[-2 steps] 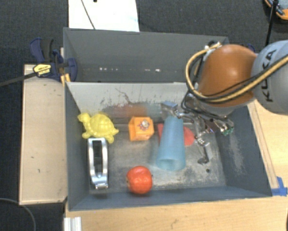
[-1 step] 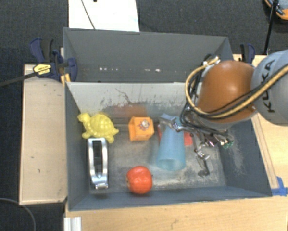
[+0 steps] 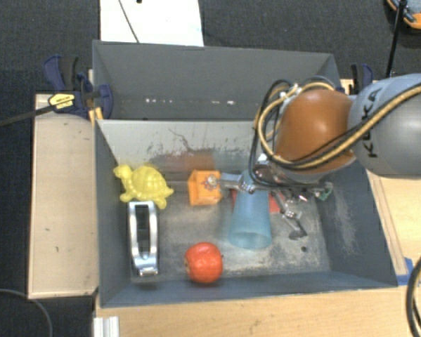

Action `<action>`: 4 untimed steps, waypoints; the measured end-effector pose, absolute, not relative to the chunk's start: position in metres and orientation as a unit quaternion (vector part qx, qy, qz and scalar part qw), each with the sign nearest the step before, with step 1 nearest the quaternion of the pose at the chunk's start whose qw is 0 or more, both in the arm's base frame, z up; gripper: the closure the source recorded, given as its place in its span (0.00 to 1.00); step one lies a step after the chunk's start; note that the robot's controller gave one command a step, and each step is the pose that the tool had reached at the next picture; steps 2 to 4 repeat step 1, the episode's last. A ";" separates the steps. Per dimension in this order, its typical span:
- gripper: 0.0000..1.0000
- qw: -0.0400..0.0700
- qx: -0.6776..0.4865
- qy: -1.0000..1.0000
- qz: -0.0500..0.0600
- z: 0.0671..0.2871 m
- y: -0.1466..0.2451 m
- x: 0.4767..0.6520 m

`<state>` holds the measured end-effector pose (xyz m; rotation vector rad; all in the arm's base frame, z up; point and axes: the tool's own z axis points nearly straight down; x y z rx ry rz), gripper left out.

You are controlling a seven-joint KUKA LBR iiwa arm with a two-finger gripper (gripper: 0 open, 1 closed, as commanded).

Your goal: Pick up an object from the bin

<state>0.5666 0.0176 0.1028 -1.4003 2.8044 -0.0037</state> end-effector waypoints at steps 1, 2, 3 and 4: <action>1.00 0.012 -0.483 0.875 -0.002 0.080 0.036 0.582; 1.00 0.012 -0.483 0.875 -0.002 0.080 0.036 0.582; 1.00 0.012 -0.483 0.875 -0.002 0.080 0.036 0.582; 1.00 0.012 -0.483 0.875 -0.002 0.080 0.036 0.582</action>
Offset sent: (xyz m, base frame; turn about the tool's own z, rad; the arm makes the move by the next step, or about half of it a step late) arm 0.0000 0.0000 0.0000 0.0000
